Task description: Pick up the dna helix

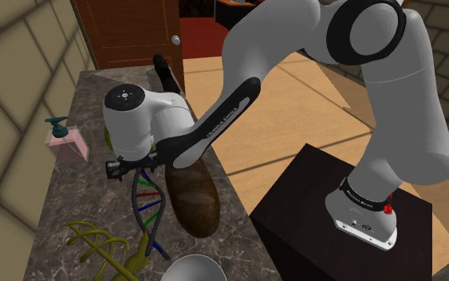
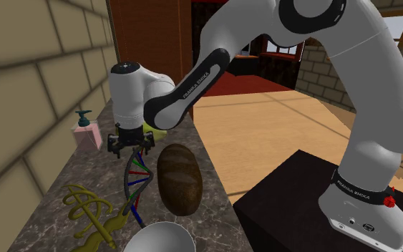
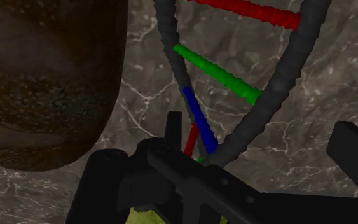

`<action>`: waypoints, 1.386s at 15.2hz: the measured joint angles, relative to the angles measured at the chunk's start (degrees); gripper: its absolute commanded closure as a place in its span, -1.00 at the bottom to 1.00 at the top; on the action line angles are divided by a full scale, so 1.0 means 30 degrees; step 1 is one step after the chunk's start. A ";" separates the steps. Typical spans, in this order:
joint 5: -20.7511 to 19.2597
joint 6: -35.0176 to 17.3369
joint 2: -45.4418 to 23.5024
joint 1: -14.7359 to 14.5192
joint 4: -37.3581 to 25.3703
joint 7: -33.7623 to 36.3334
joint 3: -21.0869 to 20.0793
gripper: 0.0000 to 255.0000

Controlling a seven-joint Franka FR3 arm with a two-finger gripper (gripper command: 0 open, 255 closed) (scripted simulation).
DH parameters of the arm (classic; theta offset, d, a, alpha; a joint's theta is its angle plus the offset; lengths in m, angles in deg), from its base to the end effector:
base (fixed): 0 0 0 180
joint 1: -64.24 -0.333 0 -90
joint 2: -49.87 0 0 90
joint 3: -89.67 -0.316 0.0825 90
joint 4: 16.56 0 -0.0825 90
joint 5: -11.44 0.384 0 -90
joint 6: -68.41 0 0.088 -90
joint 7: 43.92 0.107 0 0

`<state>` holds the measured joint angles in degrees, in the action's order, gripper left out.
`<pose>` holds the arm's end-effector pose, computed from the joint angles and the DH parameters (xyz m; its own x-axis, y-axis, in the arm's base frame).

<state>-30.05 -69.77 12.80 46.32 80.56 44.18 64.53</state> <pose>0.5307 0.4406 0.2612 0.8851 -0.3630 0.2912 -0.3512 -0.9316 -0.0941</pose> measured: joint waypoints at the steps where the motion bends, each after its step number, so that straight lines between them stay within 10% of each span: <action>1: -0.0047 -0.0068 -0.0039 -0.0010 0.0036 0.0046 0.0033 1.00; 21: 0.1032 0.1189 0.1336 0.0486 0.0008 -0.0909 -0.0724 1.00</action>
<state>-26.96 -66.21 16.81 47.78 80.58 41.46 62.36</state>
